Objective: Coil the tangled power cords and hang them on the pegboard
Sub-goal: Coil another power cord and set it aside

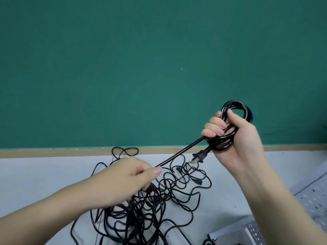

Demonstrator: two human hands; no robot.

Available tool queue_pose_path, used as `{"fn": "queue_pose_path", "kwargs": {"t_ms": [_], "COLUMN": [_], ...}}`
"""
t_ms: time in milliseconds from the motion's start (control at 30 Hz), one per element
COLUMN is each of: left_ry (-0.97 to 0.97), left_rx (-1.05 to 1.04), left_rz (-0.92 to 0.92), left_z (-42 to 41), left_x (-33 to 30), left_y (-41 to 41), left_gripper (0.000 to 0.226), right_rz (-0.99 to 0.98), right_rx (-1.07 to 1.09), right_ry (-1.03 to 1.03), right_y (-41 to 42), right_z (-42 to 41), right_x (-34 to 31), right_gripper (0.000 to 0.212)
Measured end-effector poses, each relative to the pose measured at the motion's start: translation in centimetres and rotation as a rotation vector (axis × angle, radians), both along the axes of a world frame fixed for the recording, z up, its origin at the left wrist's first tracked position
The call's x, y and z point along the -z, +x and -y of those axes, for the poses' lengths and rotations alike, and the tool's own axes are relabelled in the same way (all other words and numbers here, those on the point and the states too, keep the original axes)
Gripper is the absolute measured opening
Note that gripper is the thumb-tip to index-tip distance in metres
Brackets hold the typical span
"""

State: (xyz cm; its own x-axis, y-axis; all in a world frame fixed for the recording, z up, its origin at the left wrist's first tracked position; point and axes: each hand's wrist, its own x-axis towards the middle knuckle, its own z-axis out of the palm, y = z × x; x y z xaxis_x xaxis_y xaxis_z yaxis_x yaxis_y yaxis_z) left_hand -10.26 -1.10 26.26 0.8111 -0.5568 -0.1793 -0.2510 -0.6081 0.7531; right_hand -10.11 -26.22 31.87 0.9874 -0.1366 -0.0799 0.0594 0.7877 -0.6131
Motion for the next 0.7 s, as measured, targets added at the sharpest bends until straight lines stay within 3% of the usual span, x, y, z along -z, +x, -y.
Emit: {"fn": "queue_pose_path", "kwargs": {"t_ms": [133, 300, 500, 600, 700], "left_ry": [0.034, -0.094, -0.207, -0.176, -0.179], "left_rx": [0.003, 0.051, -0.017, -0.026, -0.054], "left_rz": [0.197, 0.526, 0.733, 0.747, 0.739], "left_z": [-0.3, -1.3, -1.5, -1.2, -1.2], "left_x": [-0.4, -0.8, -2.4, -2.6, -2.2], "left_y": [-0.1, -0.6, 0.2, 0.3, 0.4], "left_gripper": [0.05, 0.049, 0.042, 0.038, 0.042], "right_rz": [-0.005, -0.038, 0.006, 0.125, 0.11], "right_rx": [0.054, 0.016, -0.338, -0.549, -0.636], "right_ry": [-0.024, -0.25, -0.685, -0.843, -0.948], "right_y": [0.0, 0.0, -1.5, -2.6, -2.6], "right_z": [1.2, 0.2, -4.8, -7.2, -7.9], "right_x": [0.1, 0.5, 2.8, 3.0, 3.3], "right_gripper": [0.028, 0.032, 0.046, 0.032, 0.022]}}
